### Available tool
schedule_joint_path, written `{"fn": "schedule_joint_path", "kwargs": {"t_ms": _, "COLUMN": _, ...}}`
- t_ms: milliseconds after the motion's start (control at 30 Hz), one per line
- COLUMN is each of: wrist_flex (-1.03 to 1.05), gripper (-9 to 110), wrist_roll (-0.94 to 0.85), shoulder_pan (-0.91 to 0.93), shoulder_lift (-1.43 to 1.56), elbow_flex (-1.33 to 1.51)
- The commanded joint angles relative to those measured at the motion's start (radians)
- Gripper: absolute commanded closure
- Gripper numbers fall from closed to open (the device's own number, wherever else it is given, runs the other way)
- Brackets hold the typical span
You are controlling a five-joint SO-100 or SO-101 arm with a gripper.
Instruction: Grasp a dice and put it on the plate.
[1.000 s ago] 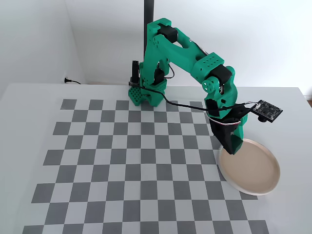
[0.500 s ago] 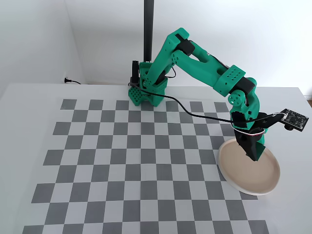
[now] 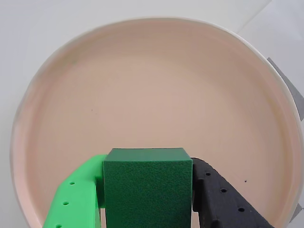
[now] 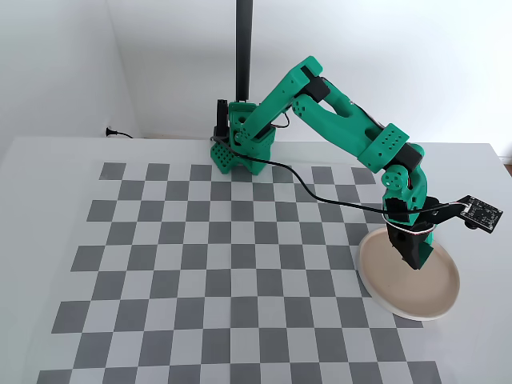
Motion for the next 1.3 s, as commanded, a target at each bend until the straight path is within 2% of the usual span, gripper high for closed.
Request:
{"fn": "schedule_joint_path", "kwargs": {"t_ms": 0, "wrist_flex": 0.000, "gripper": 91, "wrist_roll": 0.011, "shoulder_pan": 0.009, "shoulder_lift": 0.048, "elbow_flex": -0.101}}
{"fn": "schedule_joint_path", "kwargs": {"t_ms": 333, "wrist_flex": 0.012, "gripper": 85, "wrist_roll": 0.017, "shoulder_pan": 0.023, "shoulder_lift": 0.072, "elbow_flex": -0.101}}
{"fn": "schedule_joint_path", "kwargs": {"t_ms": 533, "wrist_flex": 0.044, "gripper": 86, "wrist_roll": 0.015, "shoulder_pan": 0.034, "shoulder_lift": 0.132, "elbow_flex": -0.101}}
{"fn": "schedule_joint_path", "kwargs": {"t_ms": 800, "wrist_flex": 0.215, "gripper": 106, "wrist_roll": 0.012, "shoulder_pan": 0.040, "shoulder_lift": 0.322, "elbow_flex": -0.098}}
{"fn": "schedule_joint_path", "kwargs": {"t_ms": 1133, "wrist_flex": 0.408, "gripper": 106, "wrist_roll": 0.046, "shoulder_pan": 0.049, "shoulder_lift": 0.569, "elbow_flex": -0.069}}
{"fn": "schedule_joint_path", "kwargs": {"t_ms": 1267, "wrist_flex": 0.399, "gripper": 106, "wrist_roll": 0.075, "shoulder_pan": 0.071, "shoulder_lift": 0.715, "elbow_flex": 0.038}}
